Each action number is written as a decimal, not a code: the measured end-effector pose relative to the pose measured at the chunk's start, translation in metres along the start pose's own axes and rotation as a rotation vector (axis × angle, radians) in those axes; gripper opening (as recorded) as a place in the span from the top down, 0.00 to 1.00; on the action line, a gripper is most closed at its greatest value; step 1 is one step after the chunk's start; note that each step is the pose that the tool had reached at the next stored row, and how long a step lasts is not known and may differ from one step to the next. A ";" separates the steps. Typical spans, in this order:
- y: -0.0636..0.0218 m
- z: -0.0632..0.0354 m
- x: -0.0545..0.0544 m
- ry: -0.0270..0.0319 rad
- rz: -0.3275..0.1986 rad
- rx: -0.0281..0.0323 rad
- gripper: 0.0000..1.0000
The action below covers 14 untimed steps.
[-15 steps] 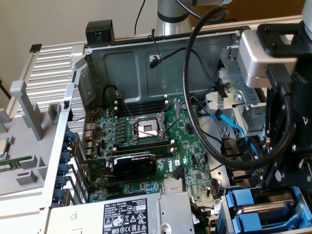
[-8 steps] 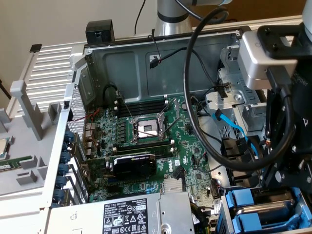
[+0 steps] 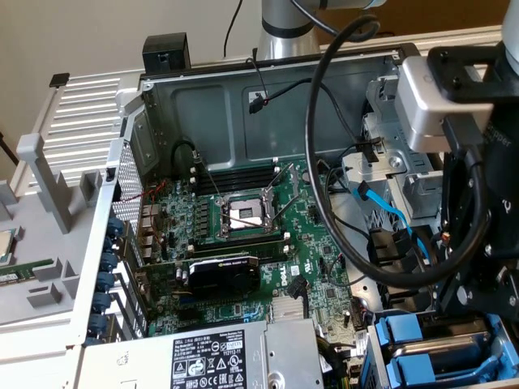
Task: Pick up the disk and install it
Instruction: 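Insert the first disk wire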
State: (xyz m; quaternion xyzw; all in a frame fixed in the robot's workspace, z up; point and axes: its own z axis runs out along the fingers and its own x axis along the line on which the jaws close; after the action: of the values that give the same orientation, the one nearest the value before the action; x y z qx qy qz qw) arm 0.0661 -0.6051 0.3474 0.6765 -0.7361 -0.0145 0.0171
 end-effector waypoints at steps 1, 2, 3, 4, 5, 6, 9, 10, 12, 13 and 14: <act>-0.0001 0.0002 0.000 0.0001 0.000 0.0000 0.84; -0.0001 0.0004 0.000 0.0001 0.000 0.0000 0.84; -0.0001 0.0006 0.000 -0.0001 0.000 0.0000 0.84; -0.0002 0.0007 0.000 -0.0001 0.000 0.0000 0.84; -0.0002 0.0008 0.000 -0.0002 0.001 0.0000 0.84; -0.0003 0.0010 0.000 -0.0005 0.001 -0.0001 0.84; -0.0006 0.0011 0.000 -0.0012 0.001 -0.0001 0.84; -0.0007 0.0012 0.000 -0.0014 0.001 -0.0001 0.84; -0.0007 0.0011 0.000 -0.0019 0.001 -0.0001 0.84; -0.0008 0.0011 0.001 -0.0022 0.002 -0.0002 0.84; -0.0008 0.0011 0.001 -0.0025 0.002 -0.0002 0.84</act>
State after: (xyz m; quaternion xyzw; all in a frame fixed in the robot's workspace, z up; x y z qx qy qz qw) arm 0.0667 -0.6058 0.3462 0.6759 -0.7366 -0.0154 0.0163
